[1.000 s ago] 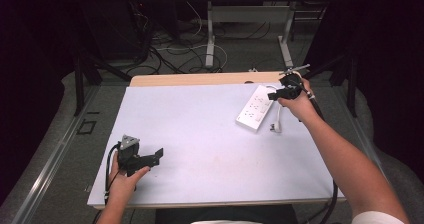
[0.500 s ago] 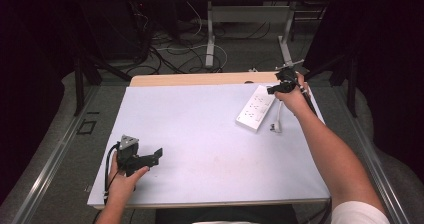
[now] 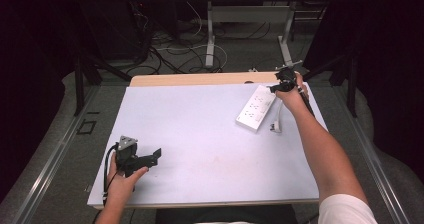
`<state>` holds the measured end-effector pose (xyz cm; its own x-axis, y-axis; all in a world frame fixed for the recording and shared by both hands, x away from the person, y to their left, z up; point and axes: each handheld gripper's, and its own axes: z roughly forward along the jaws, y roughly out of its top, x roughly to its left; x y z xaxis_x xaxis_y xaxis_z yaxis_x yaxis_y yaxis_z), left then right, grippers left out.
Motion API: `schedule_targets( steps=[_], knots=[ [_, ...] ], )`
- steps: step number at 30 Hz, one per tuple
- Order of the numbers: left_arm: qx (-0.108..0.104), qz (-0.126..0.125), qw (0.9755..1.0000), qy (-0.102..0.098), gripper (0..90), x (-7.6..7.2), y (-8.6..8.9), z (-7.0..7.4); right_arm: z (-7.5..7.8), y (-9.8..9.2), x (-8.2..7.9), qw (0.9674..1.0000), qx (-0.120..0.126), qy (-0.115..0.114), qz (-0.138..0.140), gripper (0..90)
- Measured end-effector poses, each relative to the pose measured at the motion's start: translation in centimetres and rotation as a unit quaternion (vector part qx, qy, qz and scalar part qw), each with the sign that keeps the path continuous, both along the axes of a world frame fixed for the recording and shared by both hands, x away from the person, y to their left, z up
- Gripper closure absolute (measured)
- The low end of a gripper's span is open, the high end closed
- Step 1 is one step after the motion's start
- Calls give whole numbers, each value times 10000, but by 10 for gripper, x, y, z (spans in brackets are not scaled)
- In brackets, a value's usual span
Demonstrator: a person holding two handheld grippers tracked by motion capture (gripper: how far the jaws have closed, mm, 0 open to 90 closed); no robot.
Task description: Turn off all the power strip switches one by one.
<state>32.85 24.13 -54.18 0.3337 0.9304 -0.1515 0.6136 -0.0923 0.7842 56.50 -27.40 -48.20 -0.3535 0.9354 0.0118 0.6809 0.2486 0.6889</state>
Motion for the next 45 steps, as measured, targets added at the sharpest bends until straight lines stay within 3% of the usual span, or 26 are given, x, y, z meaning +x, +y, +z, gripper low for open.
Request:
schedule_targets(
  steps=[4, 8, 22, 24, 33, 39, 45],
  knots=[
    [17, 25, 10000, 12, 26, -2, 2, 0, -6, -1, 6, 9999, -135, -25, 65, 855],
    [16, 79, 10000, 7, 27, -3, 2, -1, -13, -1, 11, 9999, -90, -19, 43, 900],
    [4, 221, 9998, 19, 29, -8, 5, -2, -30, -2, 23, 9999, 8, -95, -136, 900],
    [17, 235, 9997, 1, 30, -8, 5, -2, -33, -3, 25, 9999, -86, -81, -116, 900],
    [-38, 303, 9995, 40, 31, -8, 5, -3, -44, -1, 30, 9998, -78, -78, -191, 900],
    [-54, 298, 9995, 26, 32, -8, 5, -3, -44, 0, 32, 9995, -123, -198, -233, 900],
    [-3, 249, 9997, 40, 32, -8, 5, -3, -44, -3, 32, 9993, -130, -154, -315, 900]
  ],
)
